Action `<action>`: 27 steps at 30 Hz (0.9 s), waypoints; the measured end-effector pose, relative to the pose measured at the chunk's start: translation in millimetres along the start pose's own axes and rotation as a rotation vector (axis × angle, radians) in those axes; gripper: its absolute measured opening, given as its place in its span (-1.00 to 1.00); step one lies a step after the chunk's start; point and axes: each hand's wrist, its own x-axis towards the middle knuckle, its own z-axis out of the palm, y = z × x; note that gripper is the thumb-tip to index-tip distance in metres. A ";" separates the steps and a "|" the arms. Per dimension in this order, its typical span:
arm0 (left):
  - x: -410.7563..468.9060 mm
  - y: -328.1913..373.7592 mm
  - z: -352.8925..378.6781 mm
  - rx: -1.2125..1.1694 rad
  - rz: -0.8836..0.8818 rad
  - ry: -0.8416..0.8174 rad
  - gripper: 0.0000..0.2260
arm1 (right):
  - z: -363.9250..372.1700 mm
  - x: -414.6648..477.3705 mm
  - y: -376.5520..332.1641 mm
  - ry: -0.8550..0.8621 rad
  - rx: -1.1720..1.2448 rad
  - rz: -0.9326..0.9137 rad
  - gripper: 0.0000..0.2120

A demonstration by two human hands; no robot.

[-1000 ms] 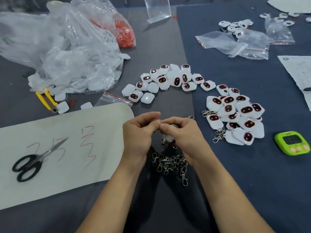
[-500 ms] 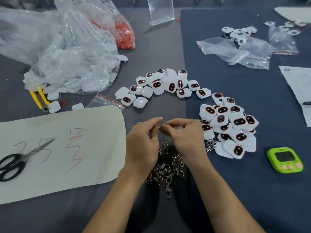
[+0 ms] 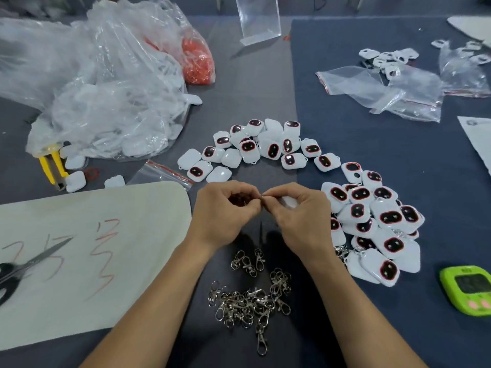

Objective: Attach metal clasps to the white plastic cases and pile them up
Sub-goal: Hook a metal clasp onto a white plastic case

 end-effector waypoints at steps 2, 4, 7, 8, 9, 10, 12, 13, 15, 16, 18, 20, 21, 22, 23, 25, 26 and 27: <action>5.3 -3.2 1.9 -0.010 0.046 0.032 -0.92 | 3.0 0.8 3.7 0.010 0.089 0.043 -0.85; 6.2 -7.4 6.8 -0.048 0.055 0.067 -0.89 | 4.6 0.9 6.8 -0.008 0.153 0.082 -0.87; 3.6 -13.8 14.0 -0.140 -0.024 0.089 -0.84 | 2.5 1.1 9.4 -0.069 0.228 0.114 -0.87; 2.9 -14.8 14.9 -0.156 -0.041 0.087 -0.84 | 2.1 1.4 9.1 -0.080 0.234 0.114 -0.85; 2.1 -15.5 14.7 -0.161 -0.044 0.081 -0.86 | 2.0 1.6 9.1 -0.079 0.236 0.114 -0.85; 1.6 -15.3 13.5 -0.157 -0.036 0.074 -0.87 | 2.4 1.4 8.6 -0.068 0.241 0.116 -0.86; 0.6 -14.3 9.0 -0.124 0.011 0.056 -0.89 | 3.4 0.6 6.8 -0.031 0.251 0.111 -0.89; 0.0 -13.4 7.0 -0.102 0.039 0.046 -0.88 | 3.8 -0.2 6.3 -0.019 0.249 0.101 -0.89; -0.8 -12.0 4.7 -0.084 0.075 0.024 -0.86 | 3.6 -1.1 6.2 -0.014 0.227 0.073 -0.85; -0.8 -11.4 4.3 -0.089 0.080 0.015 -0.85 | 2.8 -1.5 6.3 -0.017 0.214 0.062 -0.82; -0.4 -11.0 3.1 -0.093 0.075 -0.008 -0.84 | 1.0 -2.5 6.6 -0.025 0.182 0.043 -0.77; -0.1 -11.1 1.8 -0.090 0.063 -0.044 -0.85 | -1.5 -3.6 6.5 -0.038 0.146 0.014 -0.73; -0.1 -10.9 1.1 -0.090 0.051 -0.060 -0.85 | -2.6 -4.0 6.9 -0.045 0.134 -0.001 -0.72; -0.4 -10.3 1.0 -0.090 0.035 -0.072 -0.86 | -3.8 -4.4 7.1 -0.055 0.126 -0.013 -0.73; -1.0 -9.9 1.0 -0.088 0.019 -0.081 -0.85 | -4.6 -4.6 7.0 -0.066 0.116 -0.025 -0.75; -1.9 -9.3 1.1 -0.086 -0.002 -0.094 -0.85 | -5.7 -5.0 7.4 -0.086 0.101 -0.044 -0.79; -2.3 -9.1 1.1 -0.088 -0.008 -0.099 -0.86 | -5.9 -5.1 7.5 -0.092 0.103 -0.050 -0.79; -2.4 -9.1 1.2 -0.094 -0.012 -0.102 -0.87 | -6.6 -4.8 7.7 -0.095 0.105 -0.057 -0.79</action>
